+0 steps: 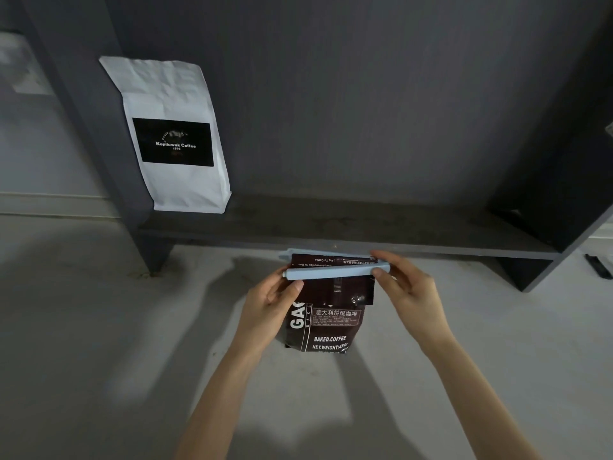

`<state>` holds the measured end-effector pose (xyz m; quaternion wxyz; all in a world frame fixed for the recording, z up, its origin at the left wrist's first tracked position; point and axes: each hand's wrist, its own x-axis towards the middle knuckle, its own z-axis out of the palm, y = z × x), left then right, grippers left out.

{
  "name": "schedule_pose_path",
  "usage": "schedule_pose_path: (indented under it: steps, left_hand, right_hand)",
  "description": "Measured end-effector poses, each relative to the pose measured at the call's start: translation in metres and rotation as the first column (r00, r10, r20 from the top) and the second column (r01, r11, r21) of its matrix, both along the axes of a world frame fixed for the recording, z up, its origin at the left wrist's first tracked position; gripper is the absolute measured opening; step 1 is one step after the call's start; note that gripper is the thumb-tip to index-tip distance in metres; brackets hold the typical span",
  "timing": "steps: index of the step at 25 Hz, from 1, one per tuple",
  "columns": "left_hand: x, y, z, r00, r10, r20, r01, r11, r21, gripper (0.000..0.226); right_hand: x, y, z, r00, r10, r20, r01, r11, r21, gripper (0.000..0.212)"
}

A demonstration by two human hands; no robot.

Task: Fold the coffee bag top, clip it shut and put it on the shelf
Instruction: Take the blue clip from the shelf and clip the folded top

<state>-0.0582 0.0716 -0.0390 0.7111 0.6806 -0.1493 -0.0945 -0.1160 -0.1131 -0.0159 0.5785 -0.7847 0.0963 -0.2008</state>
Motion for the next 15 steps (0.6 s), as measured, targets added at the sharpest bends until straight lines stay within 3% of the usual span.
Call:
schedule_pose_path:
  steps: [5, 15]
  left_hand:
    - [-0.0018, 0.0017, 0.0014, 1.0, -0.001, 0.006, 0.001, 1.0, 0.025, 0.029]
    - [-0.0043, 0.0017, 0.0025, 1.0, -0.009, 0.012, 0.008, 1.0, 0.011, 0.03]
  right_hand:
    - [0.0015, 0.0066, 0.0002, 0.999, -0.002, 0.046, -0.002, 0.997, 0.082, 0.025]
    - [0.0021, 0.0064, -0.0043, 0.999, -0.021, 0.03, 0.021, 0.999, 0.03, 0.032]
